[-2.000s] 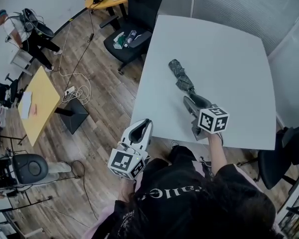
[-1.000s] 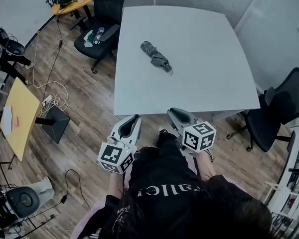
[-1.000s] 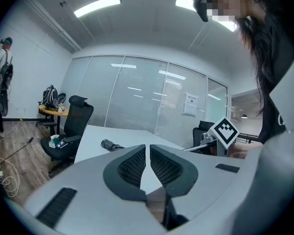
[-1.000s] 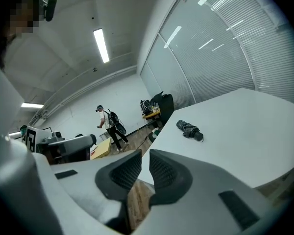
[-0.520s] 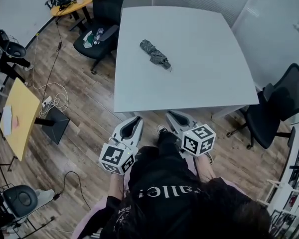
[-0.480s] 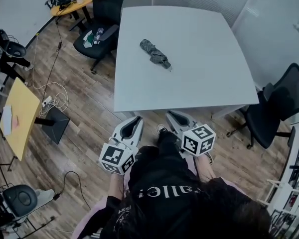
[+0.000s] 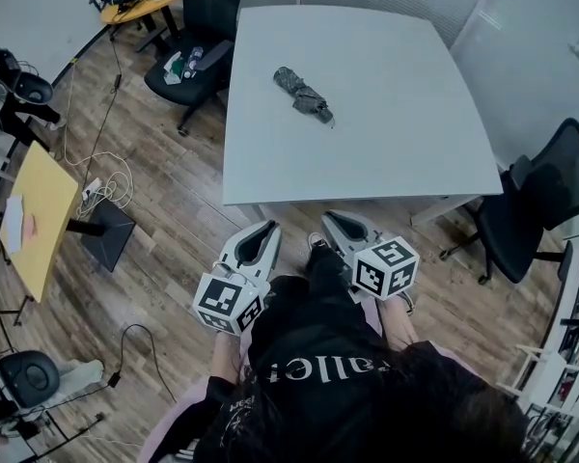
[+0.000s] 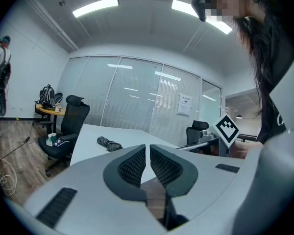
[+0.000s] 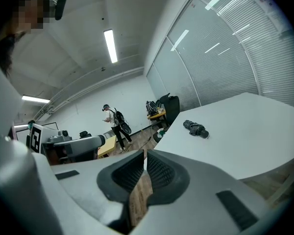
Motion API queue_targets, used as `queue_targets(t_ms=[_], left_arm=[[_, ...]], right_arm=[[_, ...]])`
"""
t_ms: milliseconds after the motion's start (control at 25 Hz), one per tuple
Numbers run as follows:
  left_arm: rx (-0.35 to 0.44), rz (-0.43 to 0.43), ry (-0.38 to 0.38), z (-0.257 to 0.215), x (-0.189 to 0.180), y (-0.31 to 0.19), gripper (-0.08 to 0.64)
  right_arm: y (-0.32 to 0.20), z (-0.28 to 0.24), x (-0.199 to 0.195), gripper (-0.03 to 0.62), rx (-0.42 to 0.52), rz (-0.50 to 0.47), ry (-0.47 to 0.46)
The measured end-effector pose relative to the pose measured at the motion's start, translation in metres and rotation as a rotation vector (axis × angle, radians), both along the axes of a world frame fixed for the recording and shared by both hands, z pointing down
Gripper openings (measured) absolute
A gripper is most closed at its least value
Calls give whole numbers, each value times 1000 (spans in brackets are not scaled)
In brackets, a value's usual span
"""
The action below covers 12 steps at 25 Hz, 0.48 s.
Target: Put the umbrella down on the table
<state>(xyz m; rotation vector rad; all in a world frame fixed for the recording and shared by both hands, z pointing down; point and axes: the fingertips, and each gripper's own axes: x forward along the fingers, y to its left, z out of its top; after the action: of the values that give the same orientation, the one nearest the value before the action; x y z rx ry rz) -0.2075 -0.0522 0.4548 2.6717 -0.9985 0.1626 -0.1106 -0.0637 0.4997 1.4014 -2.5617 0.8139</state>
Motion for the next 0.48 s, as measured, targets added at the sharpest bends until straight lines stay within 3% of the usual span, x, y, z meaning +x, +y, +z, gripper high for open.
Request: queue_targets(t_ms=[480], left_arm=[[9, 7, -1, -2, -2, 2, 29]], right_arm=[[8, -2, -3, 32, 4, 5, -9]])
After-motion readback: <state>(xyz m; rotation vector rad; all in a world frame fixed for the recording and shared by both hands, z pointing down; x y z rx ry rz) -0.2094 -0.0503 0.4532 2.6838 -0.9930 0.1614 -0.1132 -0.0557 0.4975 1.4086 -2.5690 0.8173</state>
